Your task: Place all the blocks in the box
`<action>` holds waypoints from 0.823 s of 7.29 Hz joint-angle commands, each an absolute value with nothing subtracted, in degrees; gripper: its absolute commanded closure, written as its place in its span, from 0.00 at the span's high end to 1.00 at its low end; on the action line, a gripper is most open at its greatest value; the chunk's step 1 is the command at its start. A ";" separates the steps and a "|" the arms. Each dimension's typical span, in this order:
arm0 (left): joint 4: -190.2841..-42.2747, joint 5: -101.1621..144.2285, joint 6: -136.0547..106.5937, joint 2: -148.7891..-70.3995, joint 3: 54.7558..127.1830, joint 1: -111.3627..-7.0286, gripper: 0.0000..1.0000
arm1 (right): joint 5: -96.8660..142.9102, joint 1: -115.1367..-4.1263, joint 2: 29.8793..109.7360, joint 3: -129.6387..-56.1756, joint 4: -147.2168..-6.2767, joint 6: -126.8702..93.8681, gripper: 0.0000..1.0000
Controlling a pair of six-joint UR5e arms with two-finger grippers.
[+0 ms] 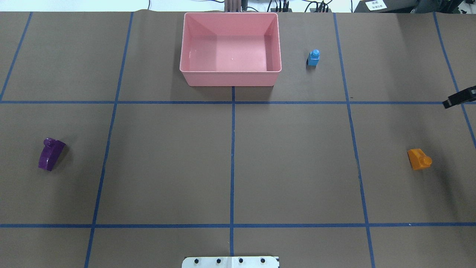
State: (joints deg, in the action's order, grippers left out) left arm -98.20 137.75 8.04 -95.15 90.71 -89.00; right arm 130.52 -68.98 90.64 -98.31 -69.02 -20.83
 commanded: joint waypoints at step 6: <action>-98.88 137.90 8.09 -94.92 90.79 -88.24 1.00 | 118.39 -48.70 101.86 -99.40 -51.68 -47.99 0.90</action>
